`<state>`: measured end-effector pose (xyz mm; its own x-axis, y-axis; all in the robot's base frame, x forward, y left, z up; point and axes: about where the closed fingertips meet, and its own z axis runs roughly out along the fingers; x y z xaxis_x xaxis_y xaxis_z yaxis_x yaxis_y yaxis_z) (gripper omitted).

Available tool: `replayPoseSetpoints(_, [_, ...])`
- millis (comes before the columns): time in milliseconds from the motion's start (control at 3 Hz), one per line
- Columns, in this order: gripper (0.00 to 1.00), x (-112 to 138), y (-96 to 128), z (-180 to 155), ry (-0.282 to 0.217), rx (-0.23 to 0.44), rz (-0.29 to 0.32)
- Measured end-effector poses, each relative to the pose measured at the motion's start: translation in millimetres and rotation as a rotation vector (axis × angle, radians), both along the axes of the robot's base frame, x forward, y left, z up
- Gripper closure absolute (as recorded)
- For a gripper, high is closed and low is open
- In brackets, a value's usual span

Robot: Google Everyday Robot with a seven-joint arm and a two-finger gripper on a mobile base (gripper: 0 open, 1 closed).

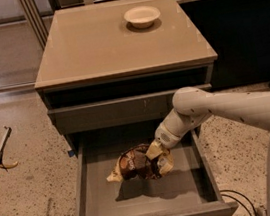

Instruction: Place brown chip bag into middle drawer

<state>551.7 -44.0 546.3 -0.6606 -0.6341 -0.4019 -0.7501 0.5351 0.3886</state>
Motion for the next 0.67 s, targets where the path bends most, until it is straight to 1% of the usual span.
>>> replayPoseSetpoints(333, [1.00, 21.9, 3.0, -29.2, 0.112, -0.017, -0.097])
replayPoseSetpoints(667, [1.00, 27.6, 10.7, -49.4, 0.200, -0.051, -0.144])
